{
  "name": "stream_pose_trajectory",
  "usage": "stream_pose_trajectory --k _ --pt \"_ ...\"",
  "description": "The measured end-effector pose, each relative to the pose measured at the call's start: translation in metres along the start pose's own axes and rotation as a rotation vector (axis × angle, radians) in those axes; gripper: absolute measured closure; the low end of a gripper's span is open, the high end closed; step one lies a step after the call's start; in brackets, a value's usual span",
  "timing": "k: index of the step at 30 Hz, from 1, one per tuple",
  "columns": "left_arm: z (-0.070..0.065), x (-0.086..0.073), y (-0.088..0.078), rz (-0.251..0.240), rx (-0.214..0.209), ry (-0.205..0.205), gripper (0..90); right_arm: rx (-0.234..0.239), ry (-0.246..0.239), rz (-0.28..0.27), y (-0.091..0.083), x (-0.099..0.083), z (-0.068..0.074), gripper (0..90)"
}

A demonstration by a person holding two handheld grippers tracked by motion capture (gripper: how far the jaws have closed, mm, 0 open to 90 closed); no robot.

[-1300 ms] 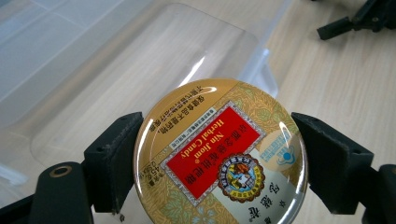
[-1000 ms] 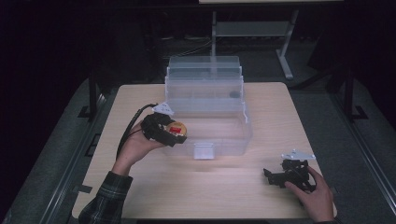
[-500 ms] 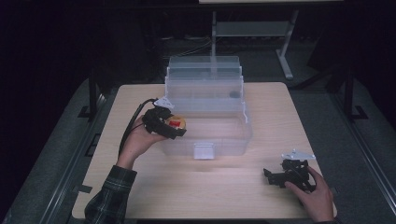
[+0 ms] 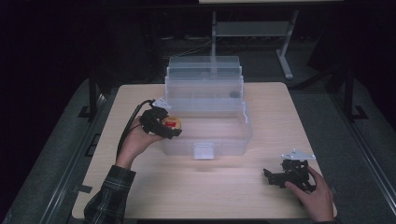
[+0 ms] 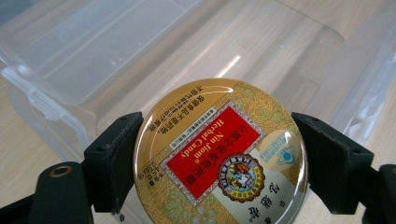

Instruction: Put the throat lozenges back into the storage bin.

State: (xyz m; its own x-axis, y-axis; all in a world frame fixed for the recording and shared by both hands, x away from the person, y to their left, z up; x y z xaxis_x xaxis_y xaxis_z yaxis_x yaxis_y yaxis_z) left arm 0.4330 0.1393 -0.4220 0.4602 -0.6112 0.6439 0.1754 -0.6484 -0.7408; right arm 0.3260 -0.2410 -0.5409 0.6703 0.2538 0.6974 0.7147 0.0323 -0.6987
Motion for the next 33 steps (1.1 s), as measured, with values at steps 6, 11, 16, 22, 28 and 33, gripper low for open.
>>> stream_pose_trajectory --k 6,11,16,22,28,33 --pt "0.0 -0.003 0.003 0.015 -0.002 0.005 19.4 0.0 0.0 0.0 0.0 0.0 0.0 0.0" --pt "0.001 -0.006 0.005 0.022 -0.006 0.01 19.4 0.0 0.0 0.0 0.0 0.0 0.0 0.0" --pt "0.002 -0.009 0.007 0.033 -0.008 0.013 19.2 0.0 0.0 0.0 0.0 0.0 0.0 0.0" --pt "0.002 -0.01 0.008 0.036 -0.009 0.014 19.1 0.0 0.0 0.0 0.0 0.0 0.0 0.0" --pt "0.002 -0.011 0.008 0.041 -0.007 0.014 18.9 0.0 0.0 0.0 0.0 0.0 0.0 0.0" --pt "0.003 -0.012 0.007 0.042 -0.005 0.014 18.9 0.0 0.0 0.0 0.0 0.0 0.0 0.0"
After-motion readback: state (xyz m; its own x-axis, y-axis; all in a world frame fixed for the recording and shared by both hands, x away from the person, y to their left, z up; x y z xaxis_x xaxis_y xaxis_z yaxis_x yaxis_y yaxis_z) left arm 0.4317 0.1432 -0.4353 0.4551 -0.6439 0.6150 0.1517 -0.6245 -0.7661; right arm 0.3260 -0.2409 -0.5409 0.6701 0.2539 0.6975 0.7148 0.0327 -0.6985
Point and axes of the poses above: each handheld gripper's, and its own axes: y roughly forward along the jaws, x roughly out of its top, z roughly to its left, the point moved 8 cm from there along y, roughly forward along the jaws, and after that the axes turned 15 degrees about -x, right-handed, at the moved point
